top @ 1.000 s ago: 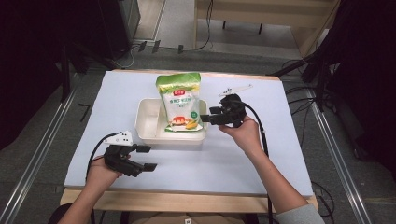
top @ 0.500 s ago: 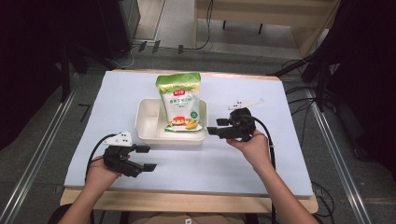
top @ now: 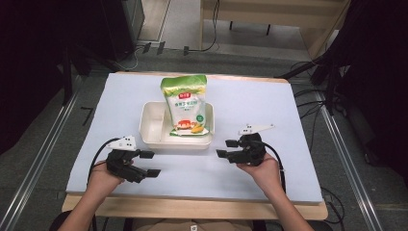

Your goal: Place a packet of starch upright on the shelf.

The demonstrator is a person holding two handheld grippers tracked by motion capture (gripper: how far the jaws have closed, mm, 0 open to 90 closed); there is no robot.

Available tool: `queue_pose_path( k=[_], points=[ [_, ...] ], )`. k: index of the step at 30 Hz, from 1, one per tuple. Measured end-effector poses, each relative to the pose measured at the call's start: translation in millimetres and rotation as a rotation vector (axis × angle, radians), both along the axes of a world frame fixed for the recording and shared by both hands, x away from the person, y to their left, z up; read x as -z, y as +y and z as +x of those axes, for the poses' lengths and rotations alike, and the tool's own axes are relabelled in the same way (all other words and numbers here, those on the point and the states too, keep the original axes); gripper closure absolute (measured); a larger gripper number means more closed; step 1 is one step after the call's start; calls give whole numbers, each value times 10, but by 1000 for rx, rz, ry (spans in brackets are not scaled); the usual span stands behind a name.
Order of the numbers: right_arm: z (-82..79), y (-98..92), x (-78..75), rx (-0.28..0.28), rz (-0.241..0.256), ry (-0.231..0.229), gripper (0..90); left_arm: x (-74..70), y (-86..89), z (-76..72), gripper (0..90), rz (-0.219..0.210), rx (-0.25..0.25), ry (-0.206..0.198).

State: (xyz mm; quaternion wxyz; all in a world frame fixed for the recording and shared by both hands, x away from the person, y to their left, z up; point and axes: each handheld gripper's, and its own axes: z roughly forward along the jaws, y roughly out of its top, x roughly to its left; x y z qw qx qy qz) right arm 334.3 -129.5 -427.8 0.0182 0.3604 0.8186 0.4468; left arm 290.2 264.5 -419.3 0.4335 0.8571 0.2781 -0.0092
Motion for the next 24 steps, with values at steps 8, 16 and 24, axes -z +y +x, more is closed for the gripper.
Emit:
queue_pose_path(
  k=[8,16,24],
  points=[
    [-7,24,58,-8,-35,-8,392,6,22,15,238,8,-19,13],
    [12,33,83,-4,-47,1,379,14,3,13,236,20,-12,20],
    [19,24,93,-2,-58,-1,384,10,13,20,235,13,-11,19]
  ],
)
